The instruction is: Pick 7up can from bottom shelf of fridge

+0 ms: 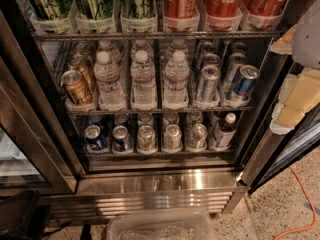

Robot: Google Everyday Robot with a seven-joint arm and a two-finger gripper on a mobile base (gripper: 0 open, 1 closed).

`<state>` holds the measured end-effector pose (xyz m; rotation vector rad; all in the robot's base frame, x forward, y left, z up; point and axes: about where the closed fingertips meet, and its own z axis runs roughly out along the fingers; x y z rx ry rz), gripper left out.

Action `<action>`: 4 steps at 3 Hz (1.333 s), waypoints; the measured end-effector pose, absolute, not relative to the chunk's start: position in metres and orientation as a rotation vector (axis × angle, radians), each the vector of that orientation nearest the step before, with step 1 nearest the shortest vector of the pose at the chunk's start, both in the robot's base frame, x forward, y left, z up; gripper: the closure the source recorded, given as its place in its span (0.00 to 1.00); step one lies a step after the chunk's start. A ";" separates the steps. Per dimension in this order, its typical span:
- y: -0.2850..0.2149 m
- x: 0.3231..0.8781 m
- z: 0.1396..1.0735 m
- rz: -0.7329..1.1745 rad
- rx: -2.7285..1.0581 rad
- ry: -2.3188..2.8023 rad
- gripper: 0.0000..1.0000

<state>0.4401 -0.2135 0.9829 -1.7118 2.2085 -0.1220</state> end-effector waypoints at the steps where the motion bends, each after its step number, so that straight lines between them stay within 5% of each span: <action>1: -0.214 0.440 0.983 -0.122 -1.712 2.209 0.00; 4: -0.223 0.422 0.866 -0.022 -1.699 2.296 0.00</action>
Offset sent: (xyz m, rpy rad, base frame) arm 0.0000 0.0028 -0.0112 -0.0367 0.0038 -0.0089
